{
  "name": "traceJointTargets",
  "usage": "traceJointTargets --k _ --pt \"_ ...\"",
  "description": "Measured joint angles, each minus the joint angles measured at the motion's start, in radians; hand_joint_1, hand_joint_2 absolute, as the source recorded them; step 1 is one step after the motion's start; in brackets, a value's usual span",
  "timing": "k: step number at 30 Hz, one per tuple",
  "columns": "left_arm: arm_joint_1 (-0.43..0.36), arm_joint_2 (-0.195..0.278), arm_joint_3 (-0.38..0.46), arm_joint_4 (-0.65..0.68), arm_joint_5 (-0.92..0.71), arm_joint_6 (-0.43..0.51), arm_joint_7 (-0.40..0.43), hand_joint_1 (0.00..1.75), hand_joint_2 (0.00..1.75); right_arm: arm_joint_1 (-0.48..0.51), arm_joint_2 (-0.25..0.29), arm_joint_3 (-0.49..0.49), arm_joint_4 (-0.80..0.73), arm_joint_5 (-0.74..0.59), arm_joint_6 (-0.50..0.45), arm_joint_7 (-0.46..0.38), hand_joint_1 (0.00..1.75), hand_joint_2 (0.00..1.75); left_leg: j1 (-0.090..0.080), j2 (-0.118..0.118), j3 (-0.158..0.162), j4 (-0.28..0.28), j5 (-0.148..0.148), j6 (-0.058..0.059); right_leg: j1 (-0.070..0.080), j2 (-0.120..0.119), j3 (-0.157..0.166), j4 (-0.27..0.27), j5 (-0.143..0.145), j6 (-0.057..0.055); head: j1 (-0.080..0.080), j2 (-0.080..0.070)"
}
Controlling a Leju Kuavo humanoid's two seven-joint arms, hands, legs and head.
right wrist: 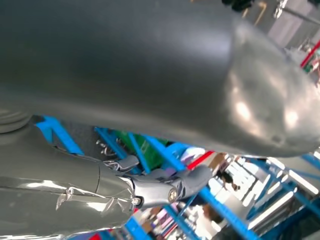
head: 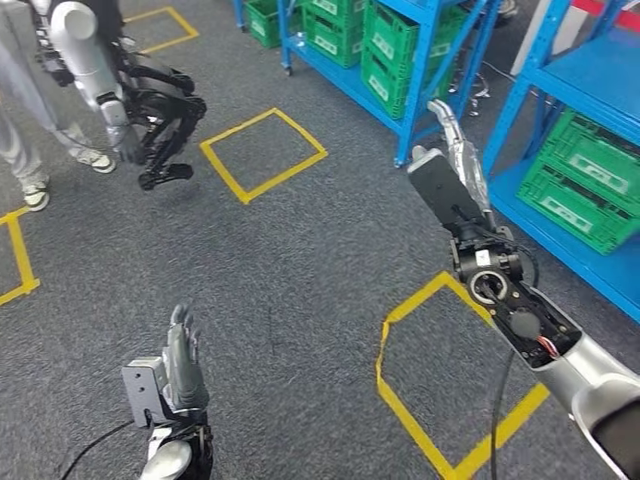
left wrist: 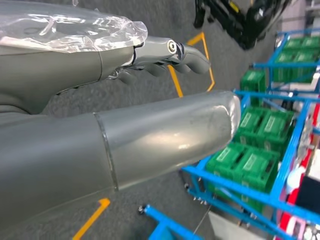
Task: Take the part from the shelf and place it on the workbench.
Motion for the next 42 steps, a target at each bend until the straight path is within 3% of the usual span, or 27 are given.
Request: traceJointTargets --k 2,3,4,6,8,10,11,12,14,16,18,19,20,22,24,27,29,31,33,34,35,36,38,39,40,42 --pt "0.003 0.001 0.000 0.000 0.001 0.000 0.001 0.00 0.00 0.002 0.000 0.000 0.000 0.000 0.000 0.001 0.00 0.00 -0.001 -0.027 -0.070 0.139 -0.053 0.002 0.004 0.021 -0.002 0.000 0.002 -0.005 -0.013 0.000" --pt "0.005 0.001 0.000 0.000 0.001 0.000 0.001 0.00 0.00 0.003 0.000 0.000 0.000 0.000 0.000 0.002 0.00 0.00 -0.002 -0.032 -0.091 0.173 -0.055 0.006 0.007 0.034 -0.003 0.000 0.002 -0.007 -0.016 0.000" --pt "0.006 0.002 0.000 0.000 0.002 0.000 0.002 0.00 0.00 0.004 0.000 0.000 0.000 0.000 0.000 0.003 0.00 0.00 -0.004 -0.036 -0.094 0.166 -0.038 0.012 0.009 0.048 -0.003 0.000 0.003 -0.008 -0.018 0.000" --pt "0.005 0.002 0.000 0.000 0.002 0.000 0.002 0.00 0.00 0.004 0.000 0.000 -0.002 -0.001 -0.001 0.004 0.00 0.00 -0.011 -0.058 -0.044 0.042 0.038 0.030 0.012 0.074 -0.002 0.000 0.004 -0.008 -0.019 0.000" --pt "0.003 0.002 0.000 0.000 0.002 -0.001 0.001 0.00 0.00 0.004 0.000 -0.001 -0.004 -0.001 -0.002 0.004 0.00 0.00 -0.016 -0.095 0.015 -0.089 0.090 0.046 0.011 0.098 -0.005 0.000 0.006 -0.006 -0.018 0.000" --pt "0.001 0.002 0.000 0.000 0.002 -0.002 0.001 0.00 0.00 0.007 0.000 -0.001 -0.005 -0.001 -0.003 0.004 0.00 0.00 -0.021 -0.103 0.033 -0.129 0.097 0.051 0.006 0.118 -0.010 -0.002 0.009 0.002 -0.018 0.000" --pt "0.000 0.002 0.000 0.000 0.002 -0.003 0.000 0.00 0.00 0.009 0.000 -0.002 -0.005 -0.001 -0.003 0.004 0.00 0.00 -0.021 -0.091 0.035 -0.135 0.100 0.052 0.005 0.128 -0.012 -0.005 0.012 0.007 -0.020 0.000" --pt "-0.002 0.001 0.000 0.000 0.002 -0.004 0.000 0.00 0.00 0.011 -0.001 -0.003 -0.006 -0.001 -0.004 0.003 0.00 0.00 -0.020 -0.079 0.040 -0.145 0.104 0.053 0.005 0.123 -0.014 -0.005 0.011 0.012 -0.020 0.000" --pt "-0.004 -0.001 0.000 0.000 0.002 -0.007 -0.002 0.00 0.00 0.012 -0.003 -0.007 -0.006 -0.001 -0.004 0.001 0.00 0.00 -0.015 -0.056 0.050 -0.168 0.113 0.058 0.010 0.076 -0.033 0.035 -0.020 0.021 -0.011 0.000" --pt "-0.004 -0.001 0.000 0.000 0.002 -0.009 -0.005 0.00 0.00 0.011 -0.005 -0.008 -0.006 -0.001 -0.004 -0.001 0.00 0.00 -0.014 -0.034 0.054 -0.176 0.115 0.060 0.009 0.022 -0.085 0.155 -0.085 0.029 0.001 0.000" --pt "-0.003 -0.001 0.000 0.000 0.003 -0.011 -0.005 0.00 0.00 0.016 -0.005 -0.008 -0.005 -0.001 -0.005 -0.002 0.00 0.00 -0.013 -0.010 0.053 -0.175 0.114 0.060 0.002 0.007 -0.132 0.261 -0.122 0.040 0.008 0.000" --pt "-0.003 -0.001 0.000 0.000 0.004 -0.012 -0.005 0.00 0.00 0.018 -0.005 -0.008 -0.005 -0.001 -0.005 -0.002 0.00 0.00 -0.011 0.002 0.053 -0.173 0.112 0.058 -0.003 0.002 -0.132 0.265 -0.113 0.046 0.011 0.000" --pt "-0.004 -0.001 0.000 0.001 0.004 -0.013 -0.005 0.00 0.00 0.019 -0.005 -0.009 -0.005 -0.001 -0.006 -0.002 0.00 0.00 -0.009 0.013 0.053 -0.169 0.109 0.054 -0.007 -0.006 -0.112 0.228 -0.088 0.052 0.014 0.000" --pt "-0.005 -0.001 0.000 0.001 0.004 -0.017 -0.005 0.00 0.00 0.019 -0.006 -0.012 -0.006 -0.001 -0.008 -0.002 0.00 0.00 -0.006 0.032 0.052 -0.154 0.098 0.042 -0.010 -0.046 -0.040 0.094 -0.030 0.064 0.022 0.000" --pt "-0.008 -0.001 0.000 0.000 0.003 -0.019 -0.004 0.00 0.00 0.023 -0.006 -0.015 -0.009 0.000 -0.012 0.000 0.00 0.00 -0.009 0.049 0.051 -0.137 0.088 0.030 -0.008 -0.068 0.001 0.014 -0.008 0.053 0.027 0.000" --pt "-0.013 -0.001 0.000 0.000 0.002 -0.022 -0.002 0.00 0.00 0.034 -0.008 -0.021 -0.015 0.003 -0.015 0.005 0.00 0.00 -0.011 0.073 0.051 -0.130 0.081 0.019 -0.004 -0.037 -0.004 0.010 -0.009 0.021 0.014 0.000" --pt "-0.018 -0.001 0.000 0.000 0.002 -0.025 0.002 0.00 0.00 0.036 -0.011 -0.026 -0.023 0.005 -0.017 0.009 0.00 0.00 -0.005 0.040 0.035 -0.083 0.047 0.009 -0.006 -0.015 -0.006 0.008 -0.003 0.008 0.006 0.000" --pt "-0.021 -0.001 -0.001 0.001 0.002 -0.026 0.004 0.00 0.00 0.038 -0.012 -0.031 -0.031 0.009 -0.018 0.013 0.00 0.00 0.000 -0.014 -0.021 0.042 -0.020 0.003 -0.006 0.007 -0.009 0.007 0.001 0.000 -0.007 0.000" --pt "-0.021 0.000 -0.001 0.002 0.004 -0.026 0.005 0.00 0.00 0.044 -0.013 -0.033 -0.033 0.012 -0.018 0.017 0.00 0.00 -0.001 -0.031 -0.082 0.164 -0.062 0.005 -0.002 0.030 -0.013 0.007 0.004 -0.005 -0.017 0.000" --pt "-0.021 0.000 -0.001 0.002 0.006 -0.026 0.005 0.00 0.00 0.047 -0.013 -0.034 -0.035 0.013 -0.018 0.019 0.00 0.00 -0.001 -0.034 -0.092 0.179 -0.056 0.009 0.000 0.044 -0.013 0.007 0.005 -0.006 -0.019 0.000" --pt "-0.021 0.000 -0.001 0.002 0.007 -0.026 0.005 0.00 0.00 0.050 -0.013 -0.035 -0.036 0.014 -0.018 0.020 0.00 0.00 -0.003 -0.039 -0.083 0.152 -0.032 0.015 0.002 0.057 -0.014 0.007 0.006 -0.007 -0.020 0.000" --pt "-0.022 0.000 -0.001 0.002 0.008 -0.026 0.005 0.00 0.00 0.052 -0.013 -0.036 -0.039 0.014 -0.018 0.021 0.00 0.00 -0.004 -0.050 -0.056 0.090 0.005 0.024 0.004 0.071 -0.014 0.007 0.007 -0.007 -0.020 0.000" --pt "-0.024 0.000 -0.001 0.002 0.008 -0.026 0.005 0.00 0.00 0.052 -0.014 -0.037 -0.045 0.015 -0.018 0.022 0.00 0.00 -0.008 -0.095 0.011 -0.055 0.065 0.043 0.004 0.095 -0.015 0.007 0.011 -0.004 -0.020 0.000" --pt "-0.025 0.000 -0.001 0.002 0.008 -0.026 0.005 0.00 0.00 0.052 -0.014 -0.038 -0.047 0.015 -0.018 0.022 0.00 0.00 -0.010 -0.109 0.033 -0.100 0.079 0.047 0.002 0.106 -0.017 0.006 0.012 -0.001 -0.020 0.000" --pt "-0.026 -0.001 -0.001 0.002 0.008 -0.026 0.005 0.00 0.00 0.053 -0.014 -0.038 -0.047 0.015 -0.018 0.022 0.00 0.00 -0.012 -0.114 0.043 -0.120 0.082 0.049 0.000 0.116 -0.019 0.005 0.015 0.004 -0.020 0.000" --pt "-0.028 -0.002 -0.001 0.002 0.009 -0.026 0.005 0.00 0.00 0.057 -0.017 -0.041 -0.050 0.015 -0.018 0.023 0.00 0.00 -0.013 -0.091 0.047 -0.132 0.087 0.049 -0.003 0.133 -0.024 0.000 0.020 0.015 -0.021 0.000"
